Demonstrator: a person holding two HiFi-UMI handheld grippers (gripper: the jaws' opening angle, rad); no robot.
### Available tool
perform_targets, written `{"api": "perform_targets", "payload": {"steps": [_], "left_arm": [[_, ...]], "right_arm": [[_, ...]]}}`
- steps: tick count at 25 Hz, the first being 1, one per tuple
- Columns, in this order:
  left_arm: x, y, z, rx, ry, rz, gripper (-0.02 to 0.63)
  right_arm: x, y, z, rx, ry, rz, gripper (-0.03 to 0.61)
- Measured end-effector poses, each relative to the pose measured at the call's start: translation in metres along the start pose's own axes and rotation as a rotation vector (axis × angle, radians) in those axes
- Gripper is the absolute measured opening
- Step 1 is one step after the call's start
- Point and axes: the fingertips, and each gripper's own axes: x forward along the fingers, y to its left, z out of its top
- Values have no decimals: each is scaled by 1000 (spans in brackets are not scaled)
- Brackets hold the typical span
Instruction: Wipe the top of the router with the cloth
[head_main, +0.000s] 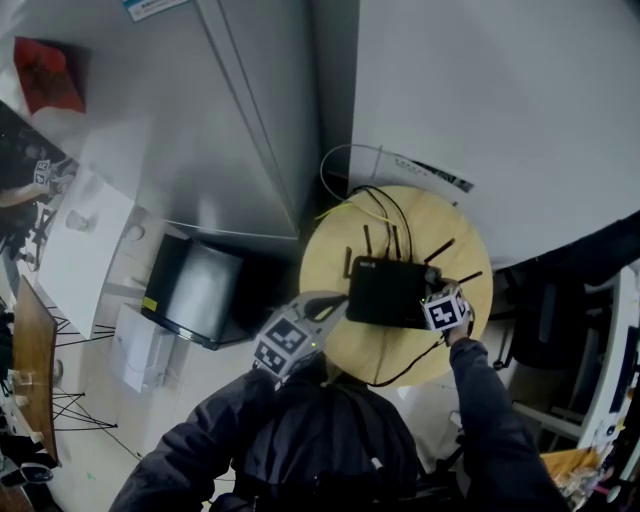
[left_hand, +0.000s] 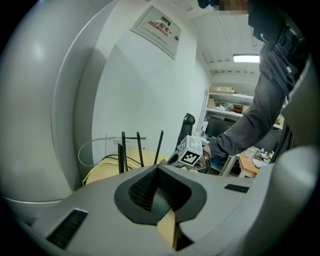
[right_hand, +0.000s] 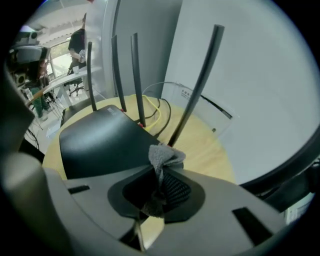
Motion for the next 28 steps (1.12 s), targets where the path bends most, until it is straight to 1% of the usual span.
{"api": "perform_targets", "payload": {"steps": [2, 3, 6, 11, 13, 16, 19, 20, 22, 23, 26, 28], "left_arm": [[0, 1, 0, 2, 0, -2, -8], [0, 1, 0, 2, -1, -4, -8], [0, -2, 0, 6, -3, -12, -8], [0, -8, -1, 10, -4, -29, -8], [1, -11, -3, 12, 1, -37, -8], [2, -15, -6, 17, 8, -53, -8], [2, -20, -7, 25, 10, -67, -8], [2, -22, -6, 28, 10, -70, -8], [2, -24, -6, 32, 11, -73, -8], [2, -25, -6, 35, 12, -74, -8], [0, -27, -4, 39, 9, -78, -8], [-2, -26, -2, 40, 6, -76, -8]], "right_arm": [[-1, 4, -4, -40, 23, 34, 71], [-2, 6, -8, -44, 32, 53, 71], [-10, 15, -23, -25, 37, 104, 71], [-33, 49, -50, -24, 24, 182, 71], [-41, 61, -64, -30, 29, 189, 71], [-48, 74, -82, -23, 30, 179, 71], [-49, 77, -87, -28, 20, 144, 71], [-49, 77, -85, -28, 19, 145, 71], [-50, 78, -81, 6, -3, 159, 72], [-52, 76, -81, 43, -27, 157, 72], [-65, 73, -87, 207, -106, 136, 72], [-71, 75, -99, 297, -122, 128, 72]]}}
